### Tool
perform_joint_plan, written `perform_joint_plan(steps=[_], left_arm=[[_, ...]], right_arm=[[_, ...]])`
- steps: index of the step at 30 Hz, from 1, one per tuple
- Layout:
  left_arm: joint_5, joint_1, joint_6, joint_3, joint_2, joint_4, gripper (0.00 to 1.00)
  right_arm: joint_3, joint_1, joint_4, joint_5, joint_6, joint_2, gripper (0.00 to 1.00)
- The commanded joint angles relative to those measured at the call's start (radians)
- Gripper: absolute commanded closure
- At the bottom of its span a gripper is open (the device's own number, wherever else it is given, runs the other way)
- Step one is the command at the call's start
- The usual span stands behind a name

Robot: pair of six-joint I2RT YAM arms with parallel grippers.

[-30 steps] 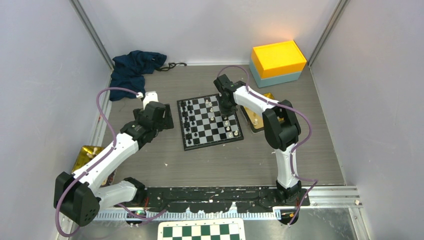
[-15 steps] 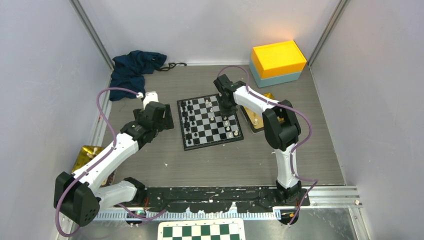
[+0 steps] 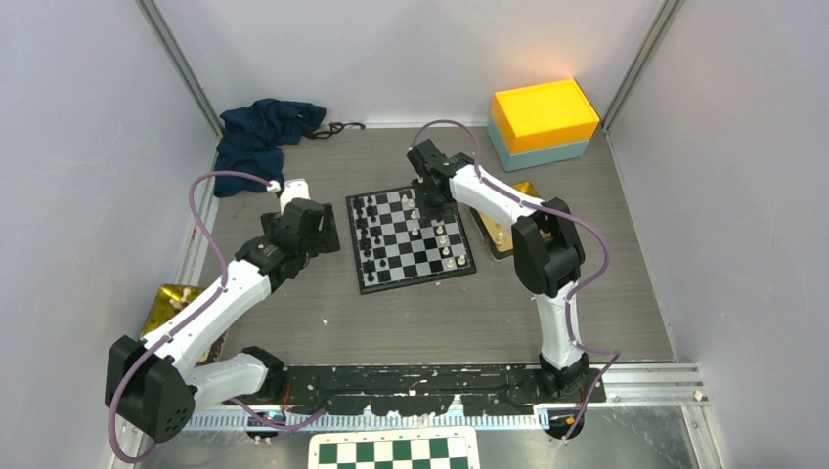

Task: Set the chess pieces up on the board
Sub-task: Place the chess piece on the chessboard, then pick up the chess piece from the chessboard.

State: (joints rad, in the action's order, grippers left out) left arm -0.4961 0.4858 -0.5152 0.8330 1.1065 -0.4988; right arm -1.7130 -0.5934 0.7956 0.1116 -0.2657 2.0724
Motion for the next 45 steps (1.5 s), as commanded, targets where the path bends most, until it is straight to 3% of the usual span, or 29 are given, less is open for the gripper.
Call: perform_joint_plan(steps=[1, 10, 28, 41, 45], left_arm=[[-0.013, -0.005, 0.005, 0.014, -0.011, 0.03, 0.0], [-0.015, -0.005, 0.008, 0.014, -0.009, 0.031, 0.0], [-0.019, -0.006, 0.007, -0.003, -0.016, 0.035, 0.0], [-0.019, -0.005, 0.006, -0.008, -0.014, 0.038, 0.0], [-0.019, -0.005, 0.007, -0.01, -0.013, 0.039, 0.0]], right_arm=[[-0.07, -0.024, 0.005, 0.014, 0.026, -0.049, 0.62], [-0.11, -0.06, 0.011, -0.024, 0.031, -0.005, 0.54], [-0.169, -0.075, 0.015, -0.033, 0.036, 0.098, 0.55], [-0.172, -0.073, 0.009, -0.041, 0.033, 0.132, 0.66], [-0.171, -0.073, 0.009, -0.041, 0.033, 0.132, 0.75]])
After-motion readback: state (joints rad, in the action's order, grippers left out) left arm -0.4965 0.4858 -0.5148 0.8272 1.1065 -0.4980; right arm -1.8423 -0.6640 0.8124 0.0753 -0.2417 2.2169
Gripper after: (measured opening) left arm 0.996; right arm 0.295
